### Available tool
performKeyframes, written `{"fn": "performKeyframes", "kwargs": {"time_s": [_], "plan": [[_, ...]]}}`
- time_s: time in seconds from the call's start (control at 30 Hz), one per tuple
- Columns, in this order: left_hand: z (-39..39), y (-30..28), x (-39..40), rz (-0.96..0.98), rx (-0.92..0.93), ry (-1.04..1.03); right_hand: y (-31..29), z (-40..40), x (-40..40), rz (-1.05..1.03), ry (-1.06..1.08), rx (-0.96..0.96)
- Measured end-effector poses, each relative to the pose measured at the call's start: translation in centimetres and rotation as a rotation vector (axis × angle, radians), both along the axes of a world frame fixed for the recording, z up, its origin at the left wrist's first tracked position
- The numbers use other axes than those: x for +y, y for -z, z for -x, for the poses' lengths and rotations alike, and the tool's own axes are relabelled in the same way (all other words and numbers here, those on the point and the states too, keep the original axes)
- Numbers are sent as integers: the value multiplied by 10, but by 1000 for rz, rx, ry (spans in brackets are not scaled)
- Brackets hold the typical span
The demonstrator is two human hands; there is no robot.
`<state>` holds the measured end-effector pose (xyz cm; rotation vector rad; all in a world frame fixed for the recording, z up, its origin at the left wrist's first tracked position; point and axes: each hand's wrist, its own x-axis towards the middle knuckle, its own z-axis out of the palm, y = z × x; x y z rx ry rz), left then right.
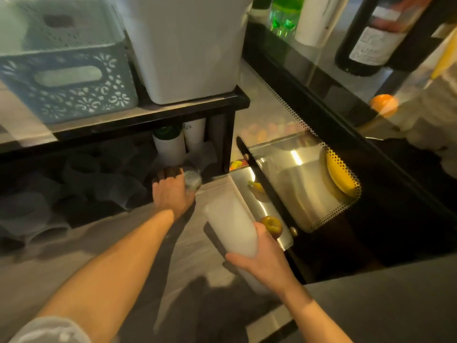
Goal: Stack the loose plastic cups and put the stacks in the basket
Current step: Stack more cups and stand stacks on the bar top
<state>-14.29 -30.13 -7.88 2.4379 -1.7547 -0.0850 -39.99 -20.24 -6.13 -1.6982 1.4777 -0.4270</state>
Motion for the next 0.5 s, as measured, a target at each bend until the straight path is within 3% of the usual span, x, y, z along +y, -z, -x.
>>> {"fn": "performKeyframes", "kwargs": {"time_s": [0.1,0.3,0.5], "plan": [[0,-2,8,3,173,-54,0,-2,2,12,-14,-9],[-12,-24,52,322,993,-152,-3,-11,-2,27,-56,-11],[-36,-35,99,452,1198,-44,-9,-32,0,28,-131,51]]}}
